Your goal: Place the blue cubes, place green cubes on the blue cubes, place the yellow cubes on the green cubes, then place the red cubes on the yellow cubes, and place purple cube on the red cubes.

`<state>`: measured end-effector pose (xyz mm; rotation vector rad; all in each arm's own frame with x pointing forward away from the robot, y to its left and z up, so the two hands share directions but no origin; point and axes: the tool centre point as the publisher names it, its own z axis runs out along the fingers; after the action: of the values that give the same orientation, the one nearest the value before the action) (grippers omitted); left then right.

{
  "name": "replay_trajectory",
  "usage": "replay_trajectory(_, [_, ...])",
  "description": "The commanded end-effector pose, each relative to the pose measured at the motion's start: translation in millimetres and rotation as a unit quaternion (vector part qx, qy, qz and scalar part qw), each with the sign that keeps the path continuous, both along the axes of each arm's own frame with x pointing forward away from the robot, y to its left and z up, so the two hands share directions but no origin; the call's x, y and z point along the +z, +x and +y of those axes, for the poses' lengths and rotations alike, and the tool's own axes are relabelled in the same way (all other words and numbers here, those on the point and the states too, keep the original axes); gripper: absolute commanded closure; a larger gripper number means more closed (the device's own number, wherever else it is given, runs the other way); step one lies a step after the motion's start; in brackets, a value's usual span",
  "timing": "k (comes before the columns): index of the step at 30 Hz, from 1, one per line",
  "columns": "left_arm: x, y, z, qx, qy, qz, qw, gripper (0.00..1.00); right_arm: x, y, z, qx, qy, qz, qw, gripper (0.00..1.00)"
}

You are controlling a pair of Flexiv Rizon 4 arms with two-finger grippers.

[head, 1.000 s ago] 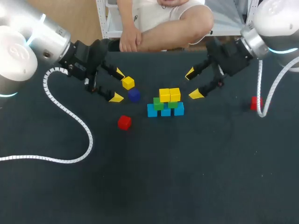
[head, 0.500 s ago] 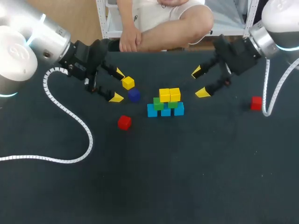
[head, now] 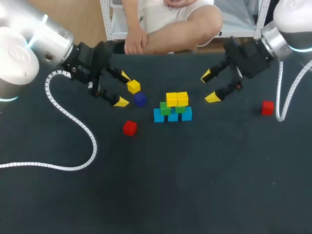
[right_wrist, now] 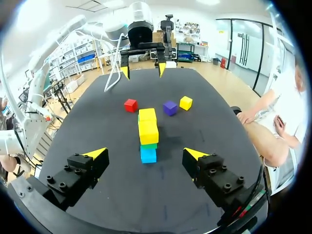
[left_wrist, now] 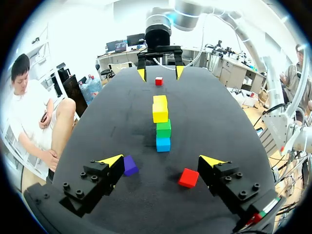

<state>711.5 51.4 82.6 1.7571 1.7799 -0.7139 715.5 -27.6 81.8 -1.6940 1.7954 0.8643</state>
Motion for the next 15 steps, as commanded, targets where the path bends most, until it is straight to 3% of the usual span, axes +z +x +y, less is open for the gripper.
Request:
replay_trajectory(1, [-0.5,6.9,2.8,-0.008,-0.005,-0.007,1.0,0.0,0.3,-1.2,-0.4,-0.001,0.001,-0.001,1.0,0.0])
replay_trajectory(5, [1.1,30.4,8.8,-0.057,0.007,-0.014,0.998,0.0,0.3,-1.2,-0.4,-0.001,0.001,-0.001,1.0,0.0])
replay_trajectory(11, [2.3,57.6,10.2,-0.132,0.068,-0.004,0.989,0.0,0.3,-1.2,-0.4,-0.001,0.001,-0.001,1.0,0.0])
replay_trajectory(15, [-2.7,72.4,13.8,-0.15,0.098,0.003,0.984,0.0,0.3,-1.2,-0.4,-0.001,0.001,-0.001,1.0,0.0])
